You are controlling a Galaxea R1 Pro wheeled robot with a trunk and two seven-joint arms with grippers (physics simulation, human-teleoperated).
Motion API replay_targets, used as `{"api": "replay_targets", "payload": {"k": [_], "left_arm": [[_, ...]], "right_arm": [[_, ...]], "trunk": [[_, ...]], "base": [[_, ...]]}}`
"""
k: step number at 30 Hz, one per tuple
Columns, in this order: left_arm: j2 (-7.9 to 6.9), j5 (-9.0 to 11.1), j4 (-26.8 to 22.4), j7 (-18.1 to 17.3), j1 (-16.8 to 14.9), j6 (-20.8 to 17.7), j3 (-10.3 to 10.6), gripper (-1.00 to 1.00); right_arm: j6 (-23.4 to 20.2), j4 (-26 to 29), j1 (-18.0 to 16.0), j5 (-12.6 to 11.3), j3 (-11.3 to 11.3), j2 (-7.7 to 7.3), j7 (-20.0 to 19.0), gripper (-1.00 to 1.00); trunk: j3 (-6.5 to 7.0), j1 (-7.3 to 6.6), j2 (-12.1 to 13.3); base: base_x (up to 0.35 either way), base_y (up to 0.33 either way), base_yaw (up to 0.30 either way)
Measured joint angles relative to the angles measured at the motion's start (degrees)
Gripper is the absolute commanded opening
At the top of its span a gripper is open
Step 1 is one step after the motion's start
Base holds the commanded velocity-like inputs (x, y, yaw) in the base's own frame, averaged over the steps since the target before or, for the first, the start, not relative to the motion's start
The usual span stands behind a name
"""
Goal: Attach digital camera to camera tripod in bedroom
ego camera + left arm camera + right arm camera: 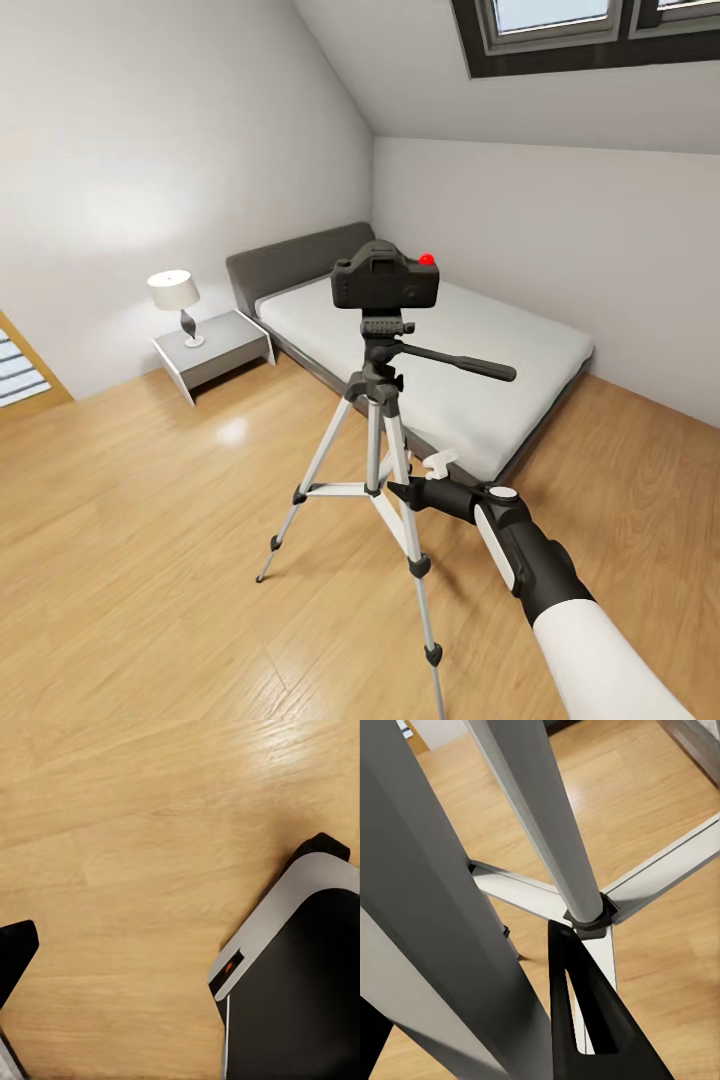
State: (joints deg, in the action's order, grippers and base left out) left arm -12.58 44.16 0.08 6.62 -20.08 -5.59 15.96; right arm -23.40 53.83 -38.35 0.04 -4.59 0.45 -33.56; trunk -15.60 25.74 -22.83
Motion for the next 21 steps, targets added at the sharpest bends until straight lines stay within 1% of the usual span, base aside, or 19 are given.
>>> {"api": "replay_targets", "payload": {"k": [4,10,15,21], "left_arm": [[0.59,0.1,0.0,0.9,2.2,0.1,0.0,1.0],[1.57,0.2,0.0,1.1,4.6,0.5,0.0,1.0],[1.93,0.3,0.0,1.1,5.3,0.8,0.0,1.0],[2.03,0.4,-0.1,1.2,5.5,0.9,0.0,1.0]], "right_arm": [[0.0,0.0,0.0,0.0,0.0,-0.06,-0.1,-1.0],[0.0,0.0,0.0,0.1,0.0,-0.08,-0.2,-1.0],[0.0,0.0,0.0,0.1,0.0,-0.08,-0.2,-1.0],[0.0,0.0,0.0,0.1,0.0,-0.08,-0.2,-1.0]], "trunk": [[0.0,0.0,0.0],[0.0,0.0,0.0],[0.0,0.0,0.0],[0.0,0.0,0.0]], "base": [[0.0,0.0,0.0],[0.0,0.0,0.0],[0.0,0.0,0.0],[0.0,0.0,0.0]]}}
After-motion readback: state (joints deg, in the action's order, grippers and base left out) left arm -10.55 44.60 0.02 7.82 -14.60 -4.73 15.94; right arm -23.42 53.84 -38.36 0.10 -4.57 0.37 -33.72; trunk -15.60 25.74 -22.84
